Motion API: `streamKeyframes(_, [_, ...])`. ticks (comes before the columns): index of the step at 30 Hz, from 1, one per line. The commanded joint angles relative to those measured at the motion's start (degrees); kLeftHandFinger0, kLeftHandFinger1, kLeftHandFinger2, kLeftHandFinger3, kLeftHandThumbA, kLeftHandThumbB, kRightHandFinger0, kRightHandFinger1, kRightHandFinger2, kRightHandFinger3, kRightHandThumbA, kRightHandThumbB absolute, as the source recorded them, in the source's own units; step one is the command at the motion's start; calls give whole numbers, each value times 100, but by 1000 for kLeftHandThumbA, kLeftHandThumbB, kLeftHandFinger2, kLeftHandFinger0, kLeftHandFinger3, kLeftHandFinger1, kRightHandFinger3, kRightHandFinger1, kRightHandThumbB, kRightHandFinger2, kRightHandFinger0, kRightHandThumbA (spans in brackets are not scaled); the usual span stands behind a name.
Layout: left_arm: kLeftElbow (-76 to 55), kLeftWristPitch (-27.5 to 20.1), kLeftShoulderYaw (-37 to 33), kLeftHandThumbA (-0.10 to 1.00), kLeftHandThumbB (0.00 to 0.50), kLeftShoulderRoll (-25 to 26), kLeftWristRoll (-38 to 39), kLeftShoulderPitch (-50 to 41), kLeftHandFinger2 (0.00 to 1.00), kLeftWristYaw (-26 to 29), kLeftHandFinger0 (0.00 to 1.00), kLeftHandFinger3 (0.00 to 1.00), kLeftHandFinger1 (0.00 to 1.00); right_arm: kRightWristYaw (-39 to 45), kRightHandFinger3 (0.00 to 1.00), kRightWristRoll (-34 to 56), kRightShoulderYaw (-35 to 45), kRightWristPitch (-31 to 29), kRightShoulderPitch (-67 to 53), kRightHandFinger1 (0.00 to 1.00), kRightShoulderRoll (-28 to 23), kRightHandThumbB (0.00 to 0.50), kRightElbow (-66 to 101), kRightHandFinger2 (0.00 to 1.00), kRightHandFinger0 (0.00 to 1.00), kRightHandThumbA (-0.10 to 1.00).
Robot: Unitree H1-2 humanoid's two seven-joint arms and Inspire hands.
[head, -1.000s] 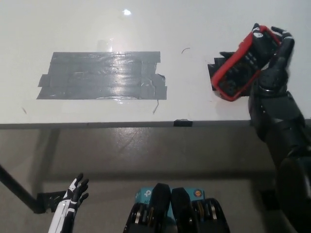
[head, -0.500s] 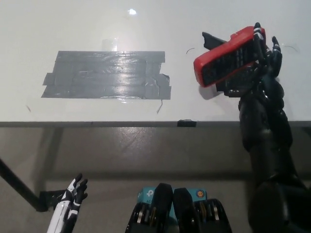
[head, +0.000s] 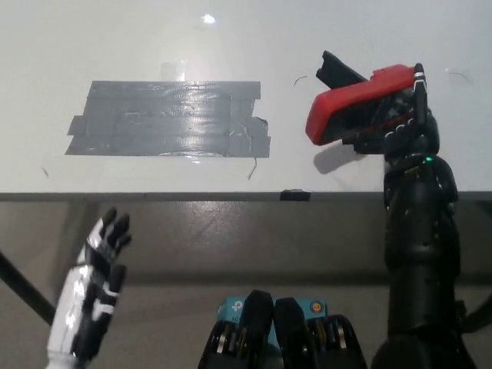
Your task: The robot first picks the multimeter with right hand and then unfolds the black stand on the back of it using left hand
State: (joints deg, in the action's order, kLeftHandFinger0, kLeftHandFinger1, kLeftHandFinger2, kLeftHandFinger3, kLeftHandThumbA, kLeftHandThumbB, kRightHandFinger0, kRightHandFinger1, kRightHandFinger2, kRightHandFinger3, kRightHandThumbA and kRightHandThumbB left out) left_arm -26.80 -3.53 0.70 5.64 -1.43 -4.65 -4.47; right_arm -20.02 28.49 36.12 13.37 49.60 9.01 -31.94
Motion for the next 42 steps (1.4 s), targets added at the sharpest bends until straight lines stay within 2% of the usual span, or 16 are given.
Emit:
streamKeyframes(1, [-1394,740,40,882,140,194,-188,1283,1000,-99,1000,1000,1000,628,1000,2489,108,1331,287,37,641,89,1852,723,0,-100])
streamKeyframes(3, [-1411,853,21,888,144,197,-206,1502,1000,-112,1000,1000,1000,537,1000,2759,73,1356,215,35,711,93,1958,733,0,-100])
streamKeyframes(7, [-1338,1302,-81,1000,238,174,-606,2245,1000,-169,1000,1000,1000,489,1000,3380,-150,1356,-71,120,938,131,2180,733,0,-100])
streamKeyframes(10, [-1134,1294,-150,1000,244,205,-729,2617,1000,-216,1000,1000,1000,438,1000,3545,-382,1356,-318,87,1114,159,2519,704,0,-100])
streamKeyframes(11, [-1060,1278,-171,1000,242,196,-749,2710,1000,-215,1000,1000,1000,439,890,3625,-484,1356,-399,41,1137,169,2604,662,0,-100])
streamKeyframes(13, [-888,1158,-230,1000,235,183,-892,2870,1000,-209,1000,1000,1000,536,920,3678,-709,1356,-565,89,1173,138,2755,700,0,-100])
streamKeyframes(14, [-796,1089,-263,1000,230,188,-917,2936,1000,-218,1000,1000,1000,535,1000,3666,-835,1356,-665,94,1191,150,2875,701,0,-100])
streamKeyframes(20, [-608,1030,-442,1000,236,180,-1276,3190,1000,-242,1000,1000,1000,391,1000,4046,-1395,1356,-1084,19,1182,181,3408,712,0,-100])
streamKeyframes(23, [-509,1023,-494,1000,250,216,-1427,3320,1000,-235,1000,1000,1000,322,1000,4151,-1640,1356,-1313,0,1188,195,3679,518,0,-100])
streamKeyframes(27, [-433,1140,-501,1000,244,314,-1438,3478,1000,-269,1000,1000,1000,276,1000,4179,-1923,1356,-1592,0,1181,173,4043,604,0,-100])
streamKeyframes(32, [-325,1267,-535,1000,265,371,-1404,3636,1000,-323,1000,1000,1000,335,1000,4232,-2319,1356,-1900,0,1005,150,4427,396,0,-100])
streamKeyframes(34, [-292,1299,-569,1000,271,389,-1381,3669,1000,-342,1000,1000,1000,318,1000,4380,-2487,1356,-2050,0,933,132,4607,447,0,-100])
streamKeyframes(36, [-273,1364,-575,1000,294,374,-1309,3690,1000,-347,1000,1000,1000,369,1000,4575,-2566,1356,-2147,49,895,117,4682,685,0,-100])
streamKeyframes(37, [-268,1386,-580,1000,303,372,-1268,3700,1000,-355,1000,1000,1000,366,1000,4622,-2603,1356,-2195,63,887,125,4738,724,0,-100])
streamKeyframes(39, [-237,1336,-582,1000,308,365,-1229,3722,1000,-350,1000,1000,1000,384,1000,4637,-2692,1356,-2300,66,850,136,4856,746,0,-100])
streamKeyframes(42, [-239,1339,-568,1000,320,365,-1211,3752,1000,-351,1000,1000,1000,338,1000,4680,-2776,1356,-2399,4,812,150,4946,650,0,-100])
